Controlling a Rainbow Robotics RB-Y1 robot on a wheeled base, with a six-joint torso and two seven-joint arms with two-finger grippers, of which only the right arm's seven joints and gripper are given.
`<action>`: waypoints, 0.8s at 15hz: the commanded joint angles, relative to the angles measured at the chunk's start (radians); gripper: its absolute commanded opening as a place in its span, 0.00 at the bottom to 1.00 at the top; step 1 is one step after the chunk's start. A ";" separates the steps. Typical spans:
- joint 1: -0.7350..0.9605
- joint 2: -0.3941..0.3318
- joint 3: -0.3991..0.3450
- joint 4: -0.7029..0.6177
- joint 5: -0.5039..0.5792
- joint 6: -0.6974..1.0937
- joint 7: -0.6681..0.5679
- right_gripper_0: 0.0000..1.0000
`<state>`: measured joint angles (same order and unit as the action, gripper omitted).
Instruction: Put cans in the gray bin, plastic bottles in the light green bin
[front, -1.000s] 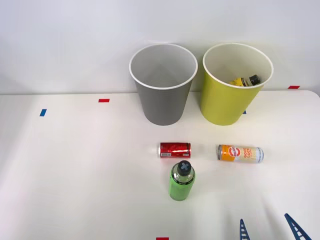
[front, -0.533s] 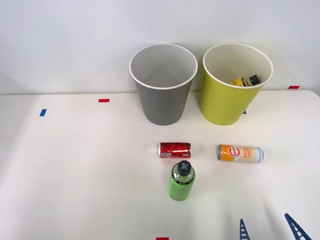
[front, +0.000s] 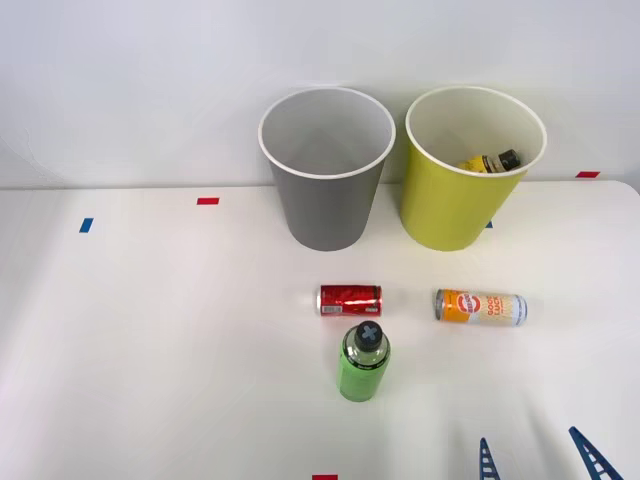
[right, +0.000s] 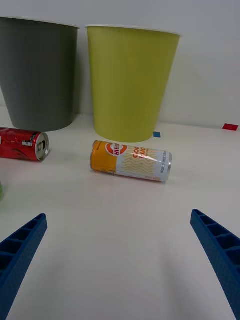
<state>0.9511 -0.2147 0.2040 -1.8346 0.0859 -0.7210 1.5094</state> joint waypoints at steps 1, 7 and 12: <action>0.000 0.000 0.000 0.000 0.000 0.000 0.000 1.00; 0.000 0.000 0.000 0.000 0.000 0.000 0.000 1.00; 0.000 0.000 0.000 0.000 0.000 0.000 0.000 1.00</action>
<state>0.9511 -0.2147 0.2040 -1.8346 0.0859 -0.7210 1.5094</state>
